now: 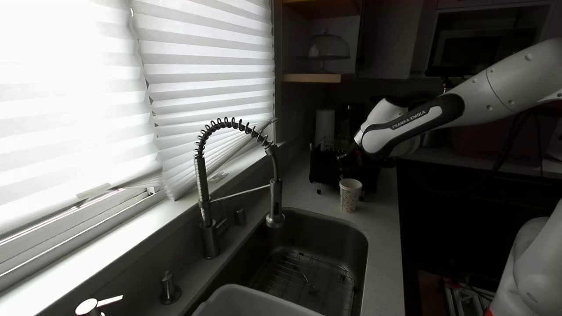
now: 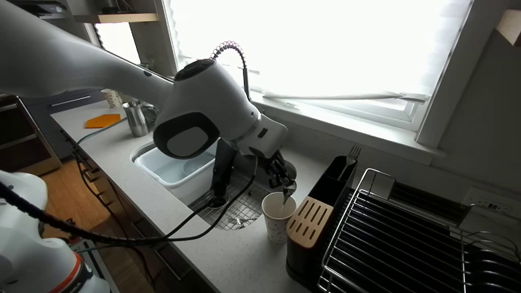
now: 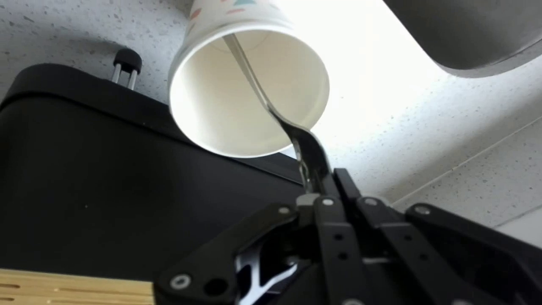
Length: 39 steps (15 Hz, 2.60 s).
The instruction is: Place the cup beside the sink then put the spoon and the fork in it
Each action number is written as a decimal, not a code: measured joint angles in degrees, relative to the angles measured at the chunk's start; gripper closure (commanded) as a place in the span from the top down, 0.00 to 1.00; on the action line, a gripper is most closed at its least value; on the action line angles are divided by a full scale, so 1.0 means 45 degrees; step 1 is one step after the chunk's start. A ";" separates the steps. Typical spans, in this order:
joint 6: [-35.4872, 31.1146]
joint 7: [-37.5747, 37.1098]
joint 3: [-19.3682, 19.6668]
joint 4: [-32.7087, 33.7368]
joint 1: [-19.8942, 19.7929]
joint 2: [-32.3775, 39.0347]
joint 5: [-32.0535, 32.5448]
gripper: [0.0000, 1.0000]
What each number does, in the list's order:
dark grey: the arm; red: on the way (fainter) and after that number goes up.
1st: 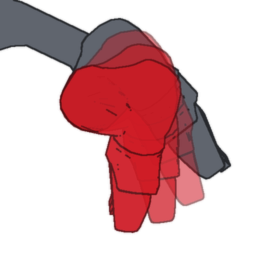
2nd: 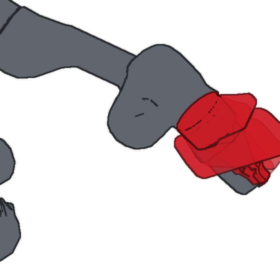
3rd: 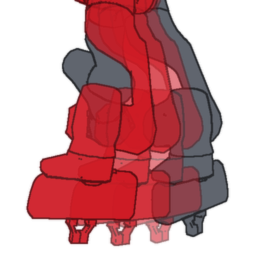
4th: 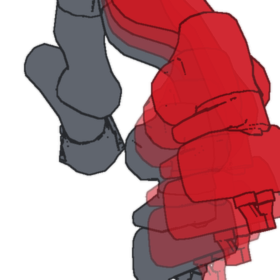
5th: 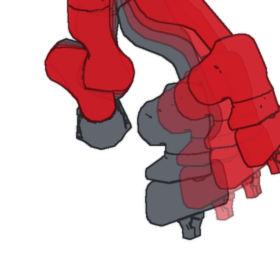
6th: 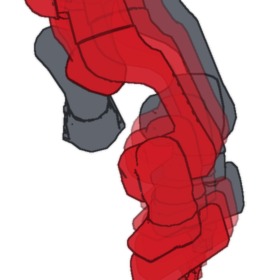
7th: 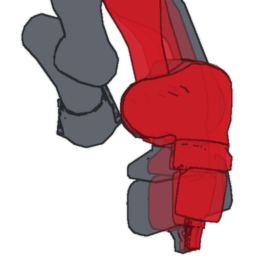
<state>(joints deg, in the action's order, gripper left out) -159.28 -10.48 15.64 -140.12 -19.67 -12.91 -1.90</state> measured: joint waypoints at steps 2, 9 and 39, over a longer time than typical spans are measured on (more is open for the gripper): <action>-0.0139 0.0000 0.0004 0.0000 -0.0057 0.0146 0.0000 0.51; -0.0288 0.0000 0.0045 0.0162 -0.0101 0.0144 0.0000 1.00; 0.3856 -0.2030 0.0061 1.0427 0.0335 0.6949 -0.0265 0.37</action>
<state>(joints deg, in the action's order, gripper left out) -141.93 -19.62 15.92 -93.20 -18.16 18.36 -3.09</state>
